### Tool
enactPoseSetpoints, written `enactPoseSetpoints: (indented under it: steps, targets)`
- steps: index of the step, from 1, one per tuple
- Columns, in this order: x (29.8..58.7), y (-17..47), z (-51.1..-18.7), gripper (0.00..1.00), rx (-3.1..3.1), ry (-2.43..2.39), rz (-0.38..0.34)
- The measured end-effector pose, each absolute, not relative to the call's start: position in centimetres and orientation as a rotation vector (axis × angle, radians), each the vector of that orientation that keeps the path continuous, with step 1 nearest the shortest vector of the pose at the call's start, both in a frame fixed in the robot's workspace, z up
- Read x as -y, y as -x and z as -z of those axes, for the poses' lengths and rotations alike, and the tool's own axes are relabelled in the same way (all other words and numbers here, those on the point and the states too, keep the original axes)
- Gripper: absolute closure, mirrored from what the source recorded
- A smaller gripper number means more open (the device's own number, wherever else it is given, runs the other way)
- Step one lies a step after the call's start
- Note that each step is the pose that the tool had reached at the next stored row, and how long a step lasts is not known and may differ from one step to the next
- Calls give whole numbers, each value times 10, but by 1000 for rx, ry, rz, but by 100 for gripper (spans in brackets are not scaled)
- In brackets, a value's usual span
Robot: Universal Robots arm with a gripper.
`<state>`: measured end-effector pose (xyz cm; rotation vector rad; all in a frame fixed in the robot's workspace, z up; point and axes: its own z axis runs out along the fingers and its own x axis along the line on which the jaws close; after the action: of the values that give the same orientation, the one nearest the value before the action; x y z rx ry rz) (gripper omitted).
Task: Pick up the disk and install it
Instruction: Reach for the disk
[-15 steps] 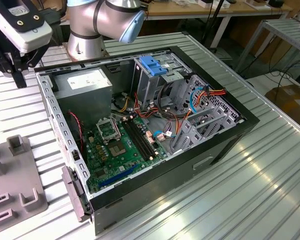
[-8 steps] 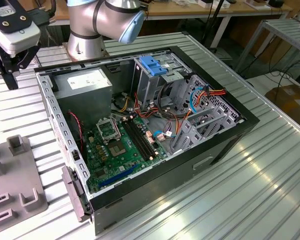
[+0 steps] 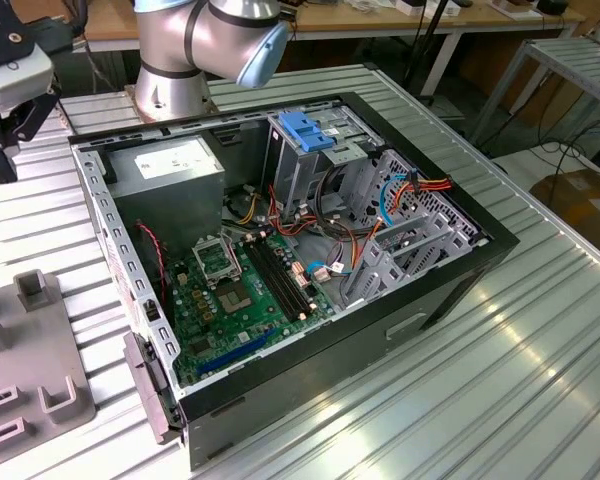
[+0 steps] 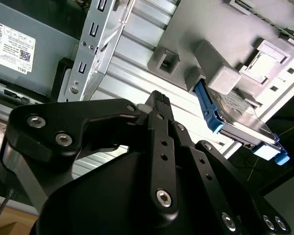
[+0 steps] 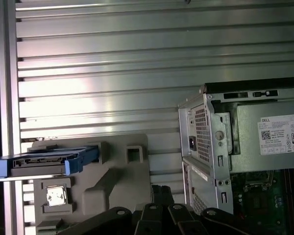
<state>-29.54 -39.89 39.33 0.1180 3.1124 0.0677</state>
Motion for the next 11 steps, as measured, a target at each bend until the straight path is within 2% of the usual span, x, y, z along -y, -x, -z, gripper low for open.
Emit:
enactPoseSetpoints:
  steps: [11]
  targets:
    - [399,323,-393,90,-3112,-118,-68]
